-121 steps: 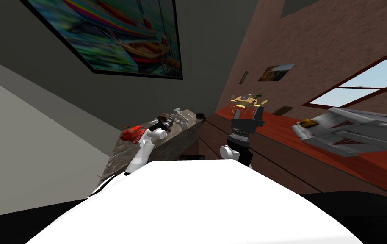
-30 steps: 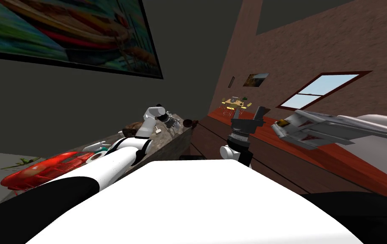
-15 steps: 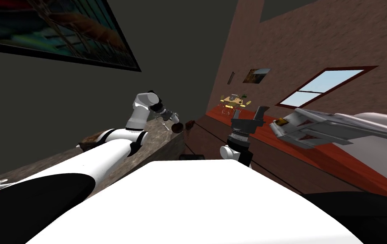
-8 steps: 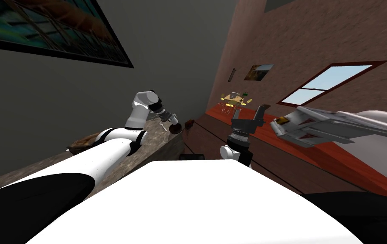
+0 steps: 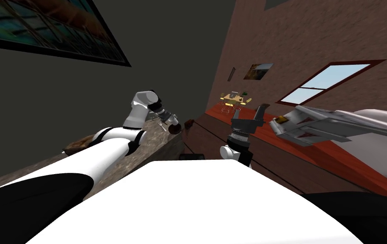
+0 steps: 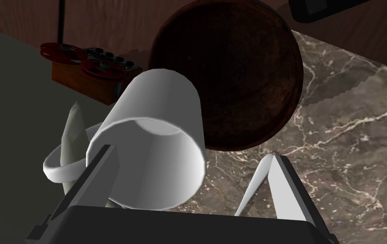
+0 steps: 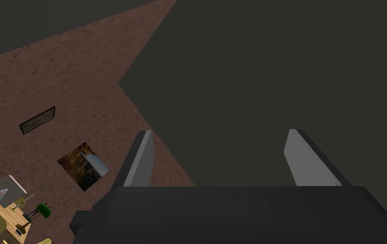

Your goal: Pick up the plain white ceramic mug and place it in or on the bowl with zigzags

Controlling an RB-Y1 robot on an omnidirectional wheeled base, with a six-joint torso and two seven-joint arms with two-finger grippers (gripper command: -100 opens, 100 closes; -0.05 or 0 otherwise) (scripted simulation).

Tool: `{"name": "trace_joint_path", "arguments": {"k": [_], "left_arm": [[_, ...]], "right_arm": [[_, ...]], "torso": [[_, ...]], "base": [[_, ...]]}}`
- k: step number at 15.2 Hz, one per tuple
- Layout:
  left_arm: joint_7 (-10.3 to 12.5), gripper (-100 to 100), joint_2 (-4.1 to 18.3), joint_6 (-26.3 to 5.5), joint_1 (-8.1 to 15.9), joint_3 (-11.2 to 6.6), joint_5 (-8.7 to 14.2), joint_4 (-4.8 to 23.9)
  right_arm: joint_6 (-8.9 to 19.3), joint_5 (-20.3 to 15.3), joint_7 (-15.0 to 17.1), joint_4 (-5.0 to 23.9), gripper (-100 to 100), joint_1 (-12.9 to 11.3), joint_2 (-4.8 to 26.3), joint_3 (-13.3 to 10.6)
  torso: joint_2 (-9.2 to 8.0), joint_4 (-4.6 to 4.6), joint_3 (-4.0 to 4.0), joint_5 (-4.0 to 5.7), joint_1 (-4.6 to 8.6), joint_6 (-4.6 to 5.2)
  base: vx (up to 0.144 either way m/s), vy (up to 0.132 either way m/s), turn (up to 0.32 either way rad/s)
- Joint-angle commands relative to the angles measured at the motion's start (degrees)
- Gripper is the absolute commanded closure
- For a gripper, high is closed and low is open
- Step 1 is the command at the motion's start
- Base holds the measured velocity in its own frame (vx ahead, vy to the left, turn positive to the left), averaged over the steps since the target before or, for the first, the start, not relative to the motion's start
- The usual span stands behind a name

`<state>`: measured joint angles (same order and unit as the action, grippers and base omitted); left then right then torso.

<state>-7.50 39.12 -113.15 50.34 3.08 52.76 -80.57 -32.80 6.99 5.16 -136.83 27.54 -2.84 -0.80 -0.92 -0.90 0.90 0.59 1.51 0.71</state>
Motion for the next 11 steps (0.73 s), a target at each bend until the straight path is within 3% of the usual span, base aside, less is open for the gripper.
{"name": "trace_joint_path", "arguments": {"k": [1,2,3,4,5,6,7,8,9,10,11], "left_arm": [[0.6,-100,2.8,1.9,0.8,2.76,2.9,1.3],[0.6,-100,2.8,1.9,0.8,2.76,3.5,1.3],[1.1,-100,4.9,3.3,1.4,4.81,5.1,2.3],[1.1,-100,5.0,3.3,1.4,4.85,6.1,2.3],[1.6,-100,7.0,4.7,2.0,6.87,7.6,3.3],[1.6,-100,7.1,4.7,2.0,6.95,8.8,3.3],[2.1,-100,9.2,6.0,2.7,8.91,10.2,4.3],[2.1,-100,9.2,6.0,2.7,9.05,11.4,4.3],[2.6,-100,11.3,7.4,3.3,10.98,12.7,5.2],[2.6,-100,11.4,7.4,3.3,11.15,14.0,5.2],[3.1,-100,13.5,8.8,3.9,13.07,15.3,6.2]], "right_arm": [[0.0,0.0,0.0,0.0,0,0.0,0.0,0.0],[0.0,0.0,0.0,0.0,0,0.0,0.0,0.0],[0.0,0.0,0.0,0.0,0,0.0,0.0,0.0],[0.0,0.0,0.0,0.0,0,0.0,0.0,0.0],[0.0,0.0,0.0,0.0,0,0.0,0.0,0.0],[0.0,0.0,0.0,0.0,0,0.0,0.0,0.0],[0.0,0.0,0.0,0.0,0,0.0,0.0,0.0],[0.0,0.0,0.0,0.0,0,0.0,0.0,0.0],[0.0,0.0,0.0,0.0,0,0.0,0.0,0.0],[0.0,0.0,0.0,0.0,0,0.0,0.0,0.0],[0.0,0.0,0.0,0.0,0,0.0,0.0,0.0]], "torso": [[0.0,0.0,0.0,0.0,0.0,0.0],[-0.01,0.0,0.01,0.0,-0.02,0.0],[-0.02,-0.01,0.01,-0.01,-0.04,-0.01],[-0.02,-0.01,0.01,-0.01,-0.05,0.0],[-0.03,-0.01,0.02,-0.01,-0.05,-0.01],[-0.03,-0.01,0.02,-0.01,-0.05,-0.01],[-0.04,-0.01,0.02,-0.02,-0.05,-0.01],[-0.04,-0.01,0.03,-0.01,-0.06,-0.01],[-0.03,-0.01,0.02,-0.02,-0.05,-0.01],[-0.03,-0.01,0.02,-0.01,-0.06,-0.01],[-0.03,-0.01,0.02,-0.01,-0.05,-0.01]], "base": [[-0.008,0.016,-0.106],[-0.007,0.019,-0.072],[-0.007,0.017,-0.08],[-0.007,0.017,-0.068],[-0.01,0.017,-0.085],[-0.011,0.017,-0.068],[-0.009,0.017,-0.068],[-0.006,0.016,-0.057],[-0.007,0.016,-0.1],[-0.008,0.017,-0.08],[-0.007,0.016,-0.086]]}}
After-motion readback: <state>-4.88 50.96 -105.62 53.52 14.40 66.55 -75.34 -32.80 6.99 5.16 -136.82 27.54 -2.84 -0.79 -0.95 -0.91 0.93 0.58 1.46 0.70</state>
